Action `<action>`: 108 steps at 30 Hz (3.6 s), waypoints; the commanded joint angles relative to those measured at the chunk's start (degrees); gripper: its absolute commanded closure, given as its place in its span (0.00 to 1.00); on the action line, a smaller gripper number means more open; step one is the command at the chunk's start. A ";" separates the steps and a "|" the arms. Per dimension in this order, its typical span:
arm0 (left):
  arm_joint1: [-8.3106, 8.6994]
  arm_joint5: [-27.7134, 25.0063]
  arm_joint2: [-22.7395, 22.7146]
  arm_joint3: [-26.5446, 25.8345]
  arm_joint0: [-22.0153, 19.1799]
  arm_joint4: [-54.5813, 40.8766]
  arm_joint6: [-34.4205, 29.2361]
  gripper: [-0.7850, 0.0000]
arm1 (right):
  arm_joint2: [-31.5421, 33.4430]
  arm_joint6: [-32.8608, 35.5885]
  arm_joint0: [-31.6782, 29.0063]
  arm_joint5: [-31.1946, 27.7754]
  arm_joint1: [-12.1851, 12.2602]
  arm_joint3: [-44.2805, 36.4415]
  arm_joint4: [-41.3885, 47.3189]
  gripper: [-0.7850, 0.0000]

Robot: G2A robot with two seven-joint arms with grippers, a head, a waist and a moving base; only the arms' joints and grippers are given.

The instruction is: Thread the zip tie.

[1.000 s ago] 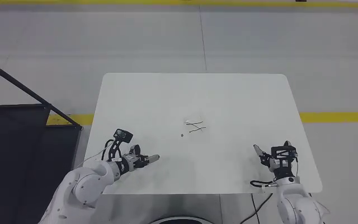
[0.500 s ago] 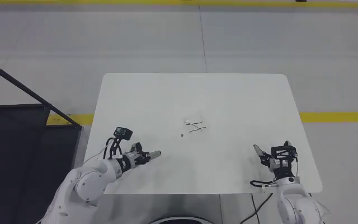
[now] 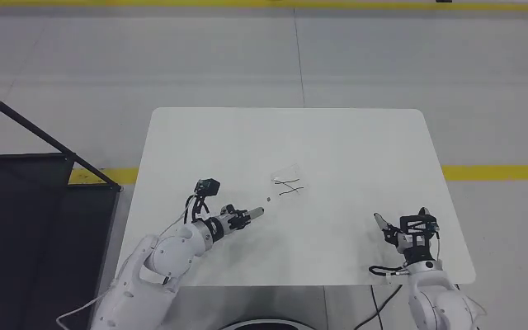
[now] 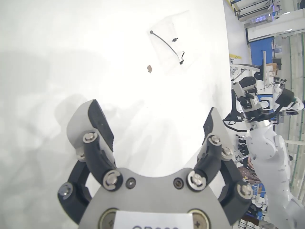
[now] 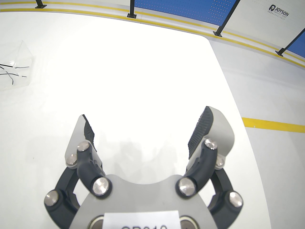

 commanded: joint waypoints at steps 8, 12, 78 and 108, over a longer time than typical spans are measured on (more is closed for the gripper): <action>-1.53 2.81 3.75 1.93 -4.75 -7.63 5.76 0.00 | 0.00 0.00 0.00 0.00 0.00 0.00 0.00 0.00; -1.67 2.77 3.95 2.02 -5.10 -8.88 6.09 0.00 | 0.00 0.00 0.00 0.00 0.00 0.00 0.00 0.00; -6.30 4.41 13.00 17.04 -13.02 -16.68 17.29 0.64 | 0.00 0.00 0.00 0.00 0.00 0.00 0.00 0.00; -7.11 2.70 12.57 18.57 -13.26 -17.01 17.55 0.75 | 0.00 0.00 0.00 0.00 0.00 0.00 0.00 0.00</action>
